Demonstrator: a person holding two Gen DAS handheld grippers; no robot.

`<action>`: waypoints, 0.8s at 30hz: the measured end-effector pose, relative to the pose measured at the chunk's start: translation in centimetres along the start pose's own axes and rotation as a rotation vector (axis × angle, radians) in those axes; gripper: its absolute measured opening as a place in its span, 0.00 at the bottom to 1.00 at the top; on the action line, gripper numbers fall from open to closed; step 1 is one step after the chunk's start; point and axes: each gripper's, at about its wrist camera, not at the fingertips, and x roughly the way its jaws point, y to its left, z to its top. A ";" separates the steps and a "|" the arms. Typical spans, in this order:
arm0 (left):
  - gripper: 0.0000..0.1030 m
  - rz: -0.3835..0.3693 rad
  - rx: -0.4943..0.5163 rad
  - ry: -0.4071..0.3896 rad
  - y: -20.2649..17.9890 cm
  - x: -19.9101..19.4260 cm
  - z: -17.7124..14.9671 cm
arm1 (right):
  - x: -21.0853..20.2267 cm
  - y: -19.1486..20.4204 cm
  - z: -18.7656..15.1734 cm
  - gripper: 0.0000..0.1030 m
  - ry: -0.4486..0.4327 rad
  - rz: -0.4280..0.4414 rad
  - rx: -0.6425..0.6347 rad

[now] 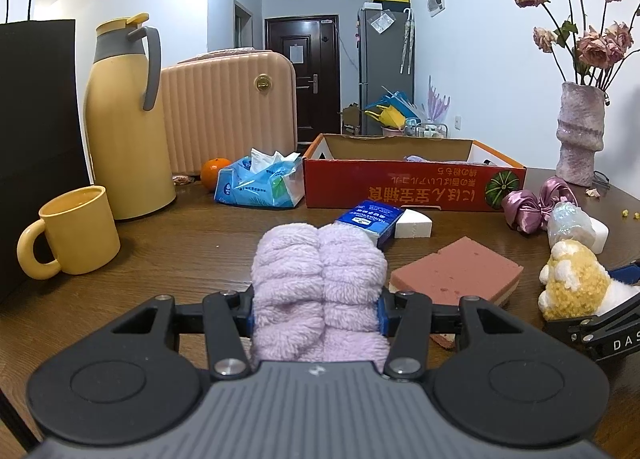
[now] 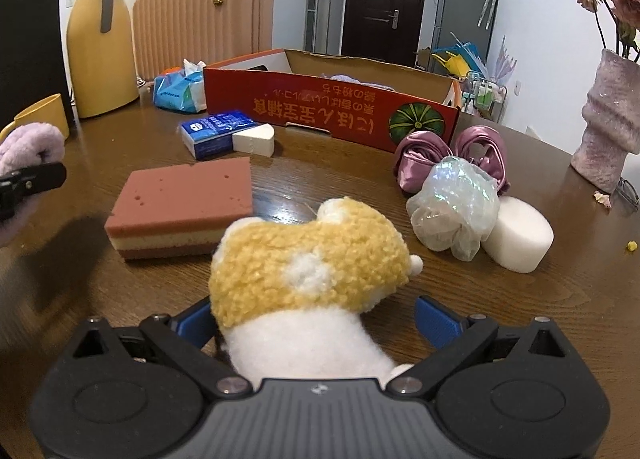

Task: Organize soft objects
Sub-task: 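Close the right gripper on the yellow-and-white sheep plush while the left gripper holds the sock, then lift and carry the sheep plush and pink sock over the cardboard box with both grippers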

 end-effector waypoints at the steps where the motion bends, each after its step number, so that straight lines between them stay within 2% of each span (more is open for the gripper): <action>1: 0.48 0.000 0.000 0.000 0.0 0.0 0.0 | 0.0 0.0 0.0 0.98 -0.001 0.001 0.002; 9: 0.48 -0.001 -0.001 0.001 0.0 0.0 0.0 | -0.1 -0.2 -0.2 0.91 -0.010 0.027 0.023; 13: 0.48 -0.002 -0.006 0.005 0.1 0.0 0.0 | -0.4 -0.1 -0.3 0.80 -0.021 0.044 0.033; 14: 0.48 -0.002 -0.007 0.005 0.1 0.0 0.0 | -0.5 0.0 -0.4 0.74 -0.025 0.046 0.033; 20: 0.48 -0.004 -0.015 0.003 0.2 -0.1 0.0 | -1.7 0.5 -0.6 0.63 -0.077 0.042 0.029; 24: 0.48 -0.005 -0.014 0.001 0.2 -0.1 0.0 | -2.5 0.5 -0.6 0.62 -0.110 0.038 0.045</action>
